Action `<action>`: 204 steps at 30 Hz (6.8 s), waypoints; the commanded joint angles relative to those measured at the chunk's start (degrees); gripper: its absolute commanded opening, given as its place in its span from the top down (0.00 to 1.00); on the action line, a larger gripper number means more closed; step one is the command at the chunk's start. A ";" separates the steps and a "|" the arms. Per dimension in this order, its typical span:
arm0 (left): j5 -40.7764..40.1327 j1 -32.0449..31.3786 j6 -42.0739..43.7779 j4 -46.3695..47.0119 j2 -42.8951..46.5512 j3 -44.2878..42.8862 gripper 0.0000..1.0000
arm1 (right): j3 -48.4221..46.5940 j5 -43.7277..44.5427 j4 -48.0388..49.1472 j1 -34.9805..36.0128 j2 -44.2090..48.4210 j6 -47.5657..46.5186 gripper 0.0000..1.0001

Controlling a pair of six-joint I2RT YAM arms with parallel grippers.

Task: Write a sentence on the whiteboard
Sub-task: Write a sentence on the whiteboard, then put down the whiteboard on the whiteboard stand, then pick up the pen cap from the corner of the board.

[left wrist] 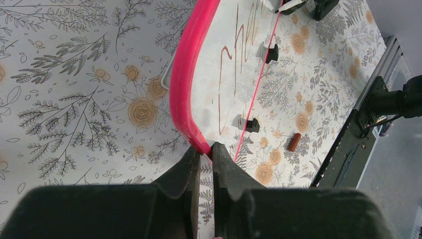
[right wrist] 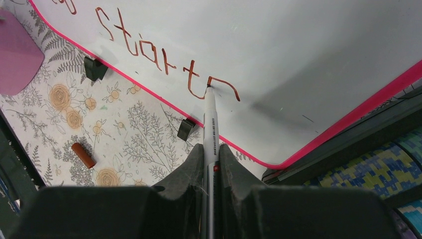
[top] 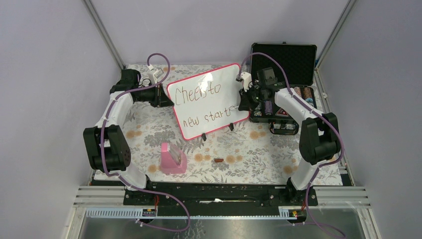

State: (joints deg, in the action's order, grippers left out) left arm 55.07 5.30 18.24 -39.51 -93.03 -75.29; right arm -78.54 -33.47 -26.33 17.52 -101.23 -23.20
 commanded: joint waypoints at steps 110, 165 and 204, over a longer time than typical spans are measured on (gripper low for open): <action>-0.48 -1.35 3.91 1.65 1.16 -0.61 1.00 | 1.68 4.99 0.85 -3.87 0.51 -2.68 1.00; -30.70 -34.37 19.93 -18.74 12.20 -6.79 0.37 | 12.02 -22.57 -8.39 -10.72 22.01 11.58 1.00; -44.17 -63.93 5.31 14.12 -4.06 17.88 0.70 | 17.46 -25.59 -4.61 -19.08 22.25 14.25 1.00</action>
State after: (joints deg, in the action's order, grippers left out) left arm 12.97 -58.76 23.29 -26.81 -95.88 -58.02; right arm -61.17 -57.14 -31.79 -1.45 -80.79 -9.06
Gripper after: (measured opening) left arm 0.305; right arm 0.171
